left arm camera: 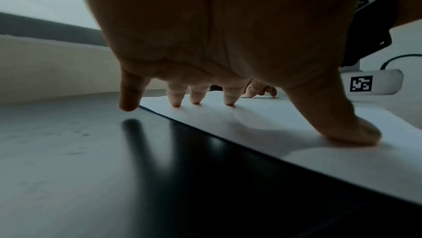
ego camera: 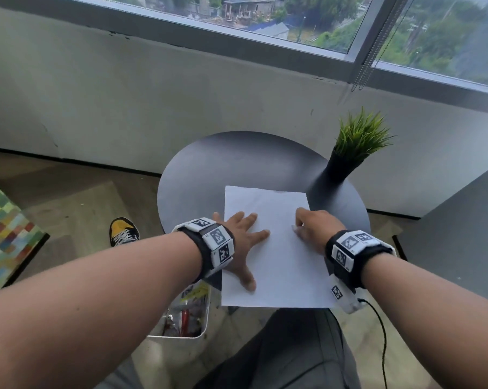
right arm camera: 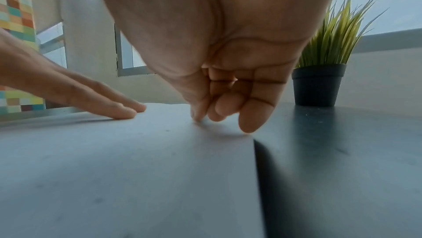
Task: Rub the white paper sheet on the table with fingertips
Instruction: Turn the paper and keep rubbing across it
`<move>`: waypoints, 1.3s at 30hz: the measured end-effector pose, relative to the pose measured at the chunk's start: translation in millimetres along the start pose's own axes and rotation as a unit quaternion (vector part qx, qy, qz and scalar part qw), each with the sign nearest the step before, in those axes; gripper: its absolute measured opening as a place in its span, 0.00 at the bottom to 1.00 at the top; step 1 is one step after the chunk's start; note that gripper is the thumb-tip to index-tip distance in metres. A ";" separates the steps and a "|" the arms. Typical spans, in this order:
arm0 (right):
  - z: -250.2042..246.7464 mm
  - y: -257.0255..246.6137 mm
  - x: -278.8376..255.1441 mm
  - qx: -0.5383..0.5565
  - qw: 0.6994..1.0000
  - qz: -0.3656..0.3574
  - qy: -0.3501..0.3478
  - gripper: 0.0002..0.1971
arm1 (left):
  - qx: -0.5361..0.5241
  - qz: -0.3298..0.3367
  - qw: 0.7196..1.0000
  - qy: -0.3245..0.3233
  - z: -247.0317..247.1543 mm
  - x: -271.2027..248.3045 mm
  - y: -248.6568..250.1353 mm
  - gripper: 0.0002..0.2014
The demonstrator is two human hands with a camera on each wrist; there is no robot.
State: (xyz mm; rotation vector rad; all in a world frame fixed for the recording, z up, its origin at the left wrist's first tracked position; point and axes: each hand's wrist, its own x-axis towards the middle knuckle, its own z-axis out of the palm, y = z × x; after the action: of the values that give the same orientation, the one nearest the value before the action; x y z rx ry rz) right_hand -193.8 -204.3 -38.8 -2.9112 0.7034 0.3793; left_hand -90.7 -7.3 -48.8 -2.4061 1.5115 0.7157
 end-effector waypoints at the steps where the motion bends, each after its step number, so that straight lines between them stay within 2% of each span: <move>1: -1.7 -3.3 -1.3 -0.011 1.000 -0.002 -0.001 0.09 | 0.006 0.002 1.000 -0.007 1.0 -1.9 -4.7 0.65; 3: -1.8 -15.6 -11.3 -0.031 0.999 -0.038 0.000 0.07 | 0.009 -0.002 1.000 -0.010 3.4 -3.7 -9.9 0.66; 5: 3.0 -34.3 -31.9 -0.023 0.993 -0.114 -0.022 0.06 | 0.011 -0.008 1.000 -0.012 3.4 -2.3 -9.8 0.67; 7: 13.0 -57.5 -63.1 -0.034 0.970 -0.231 -0.074 0.03 | 0.017 -0.015 1.000 -0.020 1.3 -0.5 -7.1 0.69; 9: 18.7 -62.7 -78.5 -0.042 0.950 -0.286 -0.121 0.03 | 0.025 -0.017 0.999 -0.025 -1.2 0.4 -5.2 0.69; 10: 17.2 -57.0 -73.6 -0.031 0.957 -0.263 -0.121 0.03 | 0.027 -0.019 0.999 -0.026 -1.7 0.4 -4.4 0.69; 11: 13.3 -49.4 -64.7 -0.015 0.972 -0.210 -0.105 0.03 | 0.026 -0.021 0.999 -0.023 -1.5 0.7 -3.6 0.69; 13: 5.6 -32.1 -47.1 -0.001 0.992 -0.119 -0.043 0.06 | 0.027 -0.024 0.999 -0.016 -1.1 -0.2 -2.3 0.69; 14: 6.5 -31.4 -45.4 -0.008 0.995 -0.100 -0.027 0.07 | 0.028 -0.024 0.999 -0.017 -1.2 -1.1 -1.3 0.69; 15: 9.9 -38.4 -49.8 -0.021 0.993 -0.111 -0.027 0.06 | 0.028 -0.026 0.999 -0.018 -1.7 -1.4 -0.8 0.69; 18: 26.0 -73.2 -84.2 -0.037 0.968 -0.231 -0.088 0.08 | 0.026 -0.029 0.999 -0.018 -2.9 -2.6 1.2 0.68; 19: 25.9 -72.6 -87.6 -0.035 0.963 -0.247 -0.099 0.07 | 0.024 -0.029 0.999 -0.019 -3.1 -3.0 1.6 0.68; 20: 20.9 -66.4 -84.3 -0.037 0.967 -0.235 -0.096 0.05 | 0.021 -0.029 0.999 -0.021 -3.3 -3.3 2.1 0.68; 23: 5.2 -31.2 -57.4 -0.023 0.992 -0.118 -0.041 0.07 | 0.015 -0.032 0.999 -0.025 -3.2 -3.2 1.7 0.68; 24: 4.2 -28.5 -57.3 -0.021 0.993 -0.110 -0.031 0.07 | 0.014 -0.032 0.999 -0.027 -3.4 -3.3 1.4 0.69; 28: 24.6 -55.9 -91.4 -0.027 0.967 -0.231 -0.107 0.06 | 0.016 -0.031 0.999 -0.028 -2.9 -2.8 1.2 0.69; 29: 22.2 -53.6 -91.9 -0.021 0.967 -0.227 -0.117 0.07 | 0.017 -0.032 0.999 -0.028 -3.0 -2.6 0.9 0.69; 30: 16.7 -44.8 -85.0 -0.016 0.974 -0.194 -0.112 0.07 | 0.016 -0.031 0.999 -0.028 -2.9 -2.3 1.2 0.69; 33: 7.0 -13.3 -62.5 -0.006 0.996 -0.073 -0.043 0.08 | 0.013 -0.033 0.999 -0.030 -3.4 -2.5 1.1 0.68; 35: 11.1 -22.8 -68.6 -0.021 0.994 -0.096 -0.039 0.07 | 0.015 -0.034 0.999 -0.031 -3.3 -3.4 0.9 0.68; 37: 21.7 -44.4 -84.5 -0.024 0.980 -0.179 -0.082 0.07 | 0.019 -0.031 0.999 -0.032 -3.7 -5.0 0.4 0.68; 39: 19.0 -45.9 -87.5 -0.010 0.978 -0.183 -0.101 0.08 | 0.022 -0.029 0.999 -0.035 -3.9 -7.5 -1.1 0.67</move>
State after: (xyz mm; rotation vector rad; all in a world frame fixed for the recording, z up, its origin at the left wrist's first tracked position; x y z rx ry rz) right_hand -251.9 -122.5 -30.7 -2.8780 0.1300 0.6261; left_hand -91.3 -2.6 -41.7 -2.3565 1.4097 0.7374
